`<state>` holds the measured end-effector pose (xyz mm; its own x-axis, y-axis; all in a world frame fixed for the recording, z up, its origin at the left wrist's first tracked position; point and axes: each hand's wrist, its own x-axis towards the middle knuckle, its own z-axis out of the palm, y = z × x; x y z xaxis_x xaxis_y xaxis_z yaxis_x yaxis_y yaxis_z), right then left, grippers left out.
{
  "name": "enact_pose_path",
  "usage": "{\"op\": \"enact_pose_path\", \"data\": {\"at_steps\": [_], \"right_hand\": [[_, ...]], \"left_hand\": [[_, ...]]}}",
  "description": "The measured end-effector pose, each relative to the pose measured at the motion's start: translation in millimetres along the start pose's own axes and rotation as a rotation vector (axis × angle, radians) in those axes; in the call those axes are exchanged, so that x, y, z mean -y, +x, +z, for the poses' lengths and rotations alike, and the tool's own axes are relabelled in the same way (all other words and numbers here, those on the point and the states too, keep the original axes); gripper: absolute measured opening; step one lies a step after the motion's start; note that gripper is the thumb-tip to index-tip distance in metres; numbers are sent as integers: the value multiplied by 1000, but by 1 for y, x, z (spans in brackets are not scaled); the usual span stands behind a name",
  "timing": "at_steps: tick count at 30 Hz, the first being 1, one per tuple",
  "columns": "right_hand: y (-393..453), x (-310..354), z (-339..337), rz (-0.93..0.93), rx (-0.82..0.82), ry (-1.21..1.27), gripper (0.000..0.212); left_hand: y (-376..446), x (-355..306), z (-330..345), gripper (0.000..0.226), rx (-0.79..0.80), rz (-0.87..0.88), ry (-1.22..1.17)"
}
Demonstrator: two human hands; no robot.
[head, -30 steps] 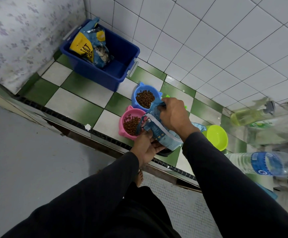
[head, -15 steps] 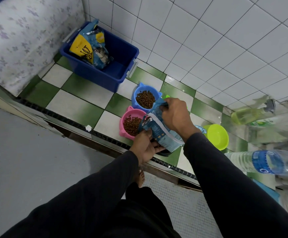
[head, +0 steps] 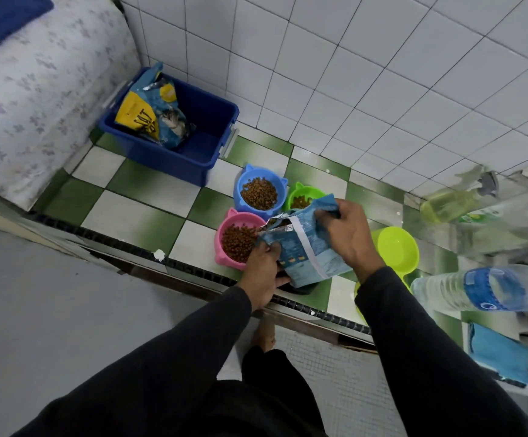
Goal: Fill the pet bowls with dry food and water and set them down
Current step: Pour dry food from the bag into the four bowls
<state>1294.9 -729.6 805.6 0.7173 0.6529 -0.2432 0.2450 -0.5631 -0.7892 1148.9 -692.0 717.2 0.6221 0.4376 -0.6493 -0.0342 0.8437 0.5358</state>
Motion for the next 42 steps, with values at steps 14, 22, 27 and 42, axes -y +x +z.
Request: {"op": "enact_pose_path", "data": {"at_steps": [14,22,27,42], "right_hand": [[7,-27,-24,142,-115,624,14],[18,-31,-40,169,-140,850,14],[25,-29,-54,173,-121,1020,10],[40,-23,-71,253,-3,1371,35]], "left_hand": [[-1,-27,22,31,37,387,542],[2,-46,43,34,74,516,714],[-2,-62,62,30,118,555,740],[7,-113,93,28,294,615,709]]}}
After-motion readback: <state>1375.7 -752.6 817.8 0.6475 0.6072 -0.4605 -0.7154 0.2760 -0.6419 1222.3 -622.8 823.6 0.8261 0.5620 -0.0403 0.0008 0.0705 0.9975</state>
